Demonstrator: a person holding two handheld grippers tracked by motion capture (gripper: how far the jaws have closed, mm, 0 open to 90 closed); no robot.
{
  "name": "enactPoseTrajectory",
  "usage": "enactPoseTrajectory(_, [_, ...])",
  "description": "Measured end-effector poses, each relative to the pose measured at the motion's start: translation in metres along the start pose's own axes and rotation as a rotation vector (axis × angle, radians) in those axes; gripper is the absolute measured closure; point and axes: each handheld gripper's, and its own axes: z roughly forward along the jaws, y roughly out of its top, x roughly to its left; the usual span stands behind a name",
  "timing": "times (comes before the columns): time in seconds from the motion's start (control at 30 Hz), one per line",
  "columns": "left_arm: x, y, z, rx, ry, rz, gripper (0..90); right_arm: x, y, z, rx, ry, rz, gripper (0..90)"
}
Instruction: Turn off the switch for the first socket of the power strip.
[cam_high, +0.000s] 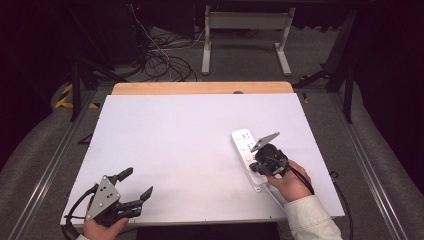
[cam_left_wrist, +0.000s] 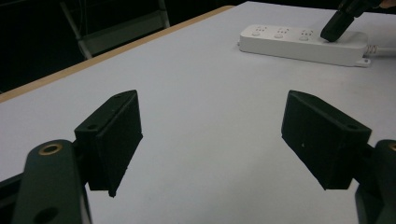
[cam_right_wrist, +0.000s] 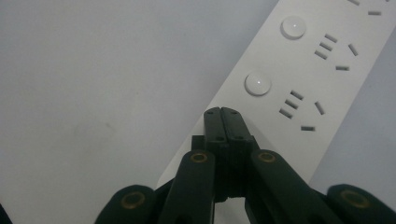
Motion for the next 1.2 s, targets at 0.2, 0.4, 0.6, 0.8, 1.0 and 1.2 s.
enactPoseTrajectory(0.2, [0.000, 0.000, 0.000, 0.001, -0.001, -0.001, 20.6, 0.001, -0.002, 0.001, -0.010, -0.009, 0.001, 90.0])
enactPoseTrajectory(0.4, [0.000, 0.000, 0.000, 0.000, 0.000, -0.001, 20.6, 0.006, 0.000, 0.001, -0.007, -0.045, -0.019, 90.0])
enactPoseTrajectory(0.6, [0.001, 0.000, 0.001, 0.002, 0.000, -0.005, 20.6, 0.012, 0.005, -0.034, -0.163, -0.044, -0.041, 90.0])
enactPoseTrajectory(0.8, [0.000, 0.000, 0.000, -0.002, 0.001, -0.004, 20.6, 0.017, 0.005, -0.038, -0.190, -0.047, -0.046, 90.0])
enactPoseTrajectory(1.0, [0.000, 0.000, 0.001, -0.002, 0.000, -0.005, 20.6, 0.015, 0.004, -0.040, -0.205, -0.036, -0.036, 90.0])
enactPoseTrajectory(1.2, [0.000, 0.000, 0.001, -0.002, 0.001, -0.004, 20.6, 0.016, 0.005, -0.042, -0.212, -0.036, -0.047, 90.0])
